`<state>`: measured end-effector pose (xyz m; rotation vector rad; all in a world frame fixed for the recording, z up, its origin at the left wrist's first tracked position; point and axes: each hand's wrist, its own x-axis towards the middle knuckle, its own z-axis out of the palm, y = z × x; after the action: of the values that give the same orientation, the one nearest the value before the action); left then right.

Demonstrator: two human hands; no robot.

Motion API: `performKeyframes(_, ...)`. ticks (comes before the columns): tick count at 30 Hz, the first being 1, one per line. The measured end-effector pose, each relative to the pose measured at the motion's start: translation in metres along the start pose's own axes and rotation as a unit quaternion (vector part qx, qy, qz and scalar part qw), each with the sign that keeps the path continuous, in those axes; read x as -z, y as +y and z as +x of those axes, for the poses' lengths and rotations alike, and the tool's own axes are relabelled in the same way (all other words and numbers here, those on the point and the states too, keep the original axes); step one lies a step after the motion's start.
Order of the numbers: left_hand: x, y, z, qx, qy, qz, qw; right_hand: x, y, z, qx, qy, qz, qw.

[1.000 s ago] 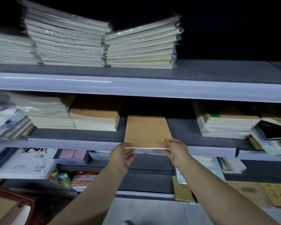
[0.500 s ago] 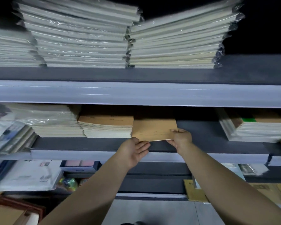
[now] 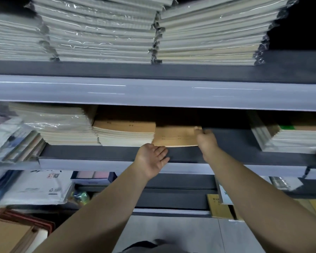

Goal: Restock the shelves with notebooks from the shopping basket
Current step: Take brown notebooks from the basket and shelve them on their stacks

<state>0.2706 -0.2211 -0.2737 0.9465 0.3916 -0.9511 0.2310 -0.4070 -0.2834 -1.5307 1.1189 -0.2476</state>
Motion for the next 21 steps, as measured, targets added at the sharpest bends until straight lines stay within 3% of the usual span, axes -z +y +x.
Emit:
performKeyframes(12, 0.012, -0.029, -0.051, -0.065, 0.011, -0.039, 0.997, 0.040, 0.018, -0.066, 0.050, -0.003, 0.070, 0.996)
performKeyframes(21, 0.044, -0.061, -0.123, -0.094, 0.034, -0.080, 0.992, 0.039, 0.053, -0.158, 0.004, -0.111, 0.084, 0.990)
